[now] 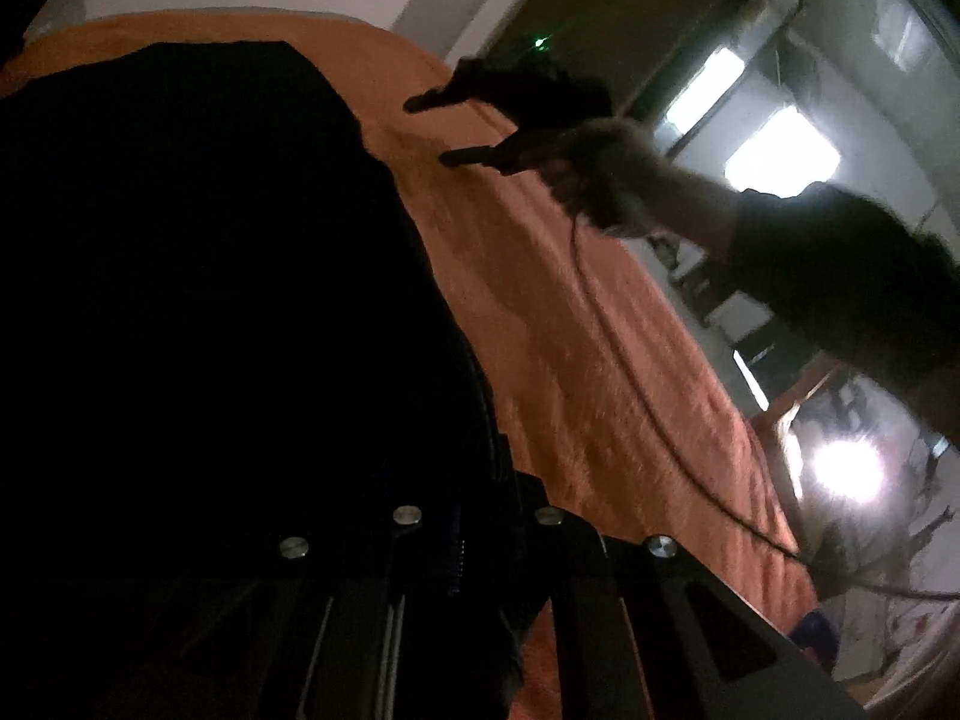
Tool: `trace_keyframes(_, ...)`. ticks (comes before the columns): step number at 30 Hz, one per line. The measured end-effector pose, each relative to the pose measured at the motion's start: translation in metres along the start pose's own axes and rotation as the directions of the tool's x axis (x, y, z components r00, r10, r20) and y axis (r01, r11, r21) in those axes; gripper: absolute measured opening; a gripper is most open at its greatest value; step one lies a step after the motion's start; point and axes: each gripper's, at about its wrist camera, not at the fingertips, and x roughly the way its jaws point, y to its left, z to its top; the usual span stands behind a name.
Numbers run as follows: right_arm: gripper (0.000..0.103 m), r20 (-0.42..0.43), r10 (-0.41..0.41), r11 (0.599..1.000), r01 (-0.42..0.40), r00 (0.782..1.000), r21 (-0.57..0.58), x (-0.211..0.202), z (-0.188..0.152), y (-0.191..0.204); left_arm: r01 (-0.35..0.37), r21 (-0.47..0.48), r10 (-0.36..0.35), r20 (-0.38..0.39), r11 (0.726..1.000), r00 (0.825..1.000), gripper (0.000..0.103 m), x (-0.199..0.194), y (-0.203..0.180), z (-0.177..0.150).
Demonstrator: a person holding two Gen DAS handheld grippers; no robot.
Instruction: Fold clothes
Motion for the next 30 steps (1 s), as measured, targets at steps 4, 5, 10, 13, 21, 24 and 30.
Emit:
trace_keyframes(4,0.086,-0.006,0.013,0.998,-0.014,1.0,-0.069,0.028,0.019,0.026,0.025,-0.081,-0.023,0.02,0.996,1.0,0.007,-0.016,0.017,0.007)
trace_keyframes(5,0.086,-0.026,0.026,0.998,-0.028,0.999,-0.064,0.037,0.025,0.032,0.023,-0.087,-0.021,0.023,0.996,1.0,0.007,-0.018,0.02,0.008)
trace_keyframes(10,0.086,-0.019,-0.014,1.0,0.013,1.0,-0.027,0.068,0.06,0.05,0.053,-0.125,-0.047,0.051,0.991,0.998,0.007,-0.024,0.03,0.003)
trace_keyframes(13,0.086,-0.009,-0.073,0.997,0.072,0.997,-0.026,0.081,0.078,0.055,0.091,-0.145,-0.08,0.079,0.985,0.994,0.007,-0.028,0.033,0.0)
trace_keyframes(21,0.004,0.043,-0.125,0.982,0.13,0.991,-0.14,0.078,0.083,0.085,0.052,-0.124,-0.032,0.152,0.991,0.988,0.007,-0.052,0.029,-0.001)
trace_keyframes(24,0.004,0.082,-0.137,0.97,0.15,0.987,-0.193,0.07,0.087,0.115,0.035,-0.144,-0.009,0.178,0.989,0.984,0.007,-0.07,0.038,-0.004)
trace_keyframes(30,0.004,0.094,-0.139,0.939,0.161,0.986,-0.303,0.072,0.099,0.183,-0.002,-0.21,0.057,0.255,0.978,0.965,0.005,-0.123,0.065,-0.034)
